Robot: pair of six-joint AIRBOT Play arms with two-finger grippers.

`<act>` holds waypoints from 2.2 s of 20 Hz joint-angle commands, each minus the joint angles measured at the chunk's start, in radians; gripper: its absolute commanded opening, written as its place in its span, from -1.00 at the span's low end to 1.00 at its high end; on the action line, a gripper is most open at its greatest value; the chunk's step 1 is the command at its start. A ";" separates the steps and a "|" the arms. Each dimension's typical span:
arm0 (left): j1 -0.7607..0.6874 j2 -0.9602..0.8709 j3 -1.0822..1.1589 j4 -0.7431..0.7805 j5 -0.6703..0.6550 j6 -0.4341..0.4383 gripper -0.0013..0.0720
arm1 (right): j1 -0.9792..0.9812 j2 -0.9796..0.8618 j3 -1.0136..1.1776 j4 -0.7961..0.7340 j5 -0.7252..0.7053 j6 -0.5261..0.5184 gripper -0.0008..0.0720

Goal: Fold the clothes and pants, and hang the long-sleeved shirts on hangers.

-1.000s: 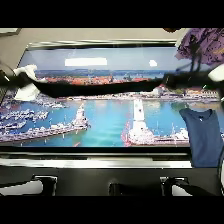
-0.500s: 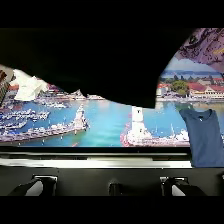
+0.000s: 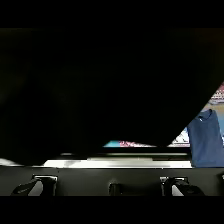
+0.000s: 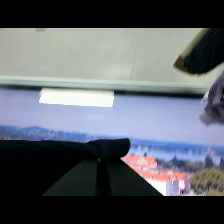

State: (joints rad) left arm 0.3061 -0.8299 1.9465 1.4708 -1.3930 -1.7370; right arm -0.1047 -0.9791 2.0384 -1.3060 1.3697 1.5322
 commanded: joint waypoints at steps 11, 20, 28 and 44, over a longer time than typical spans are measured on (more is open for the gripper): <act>-0.163 -0.944 -0.119 -0.136 0.230 0.168 -0.91 | 0.006 -0.830 -0.044 0.013 -0.010 0.060 -0.89; -0.195 -1.082 -0.118 -0.128 0.329 0.216 -0.91 | 0.035 -0.981 -0.044 -0.022 -0.082 0.062 -0.89; -0.189 -1.080 -0.119 -0.023 0.017 0.219 -0.90 | 0.035 -1.019 -0.044 -0.032 0.169 0.088 -0.89; -0.188 -1.129 -0.119 -0.022 0.024 0.219 -0.62 | 0.098 -1.108 -0.046 -0.059 0.296 0.158 -0.86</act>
State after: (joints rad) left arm 0.1169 -1.9575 1.8278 1.4494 -1.3705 -1.5173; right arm -0.0177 -2.0808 1.9926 -1.3556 1.6337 1.6638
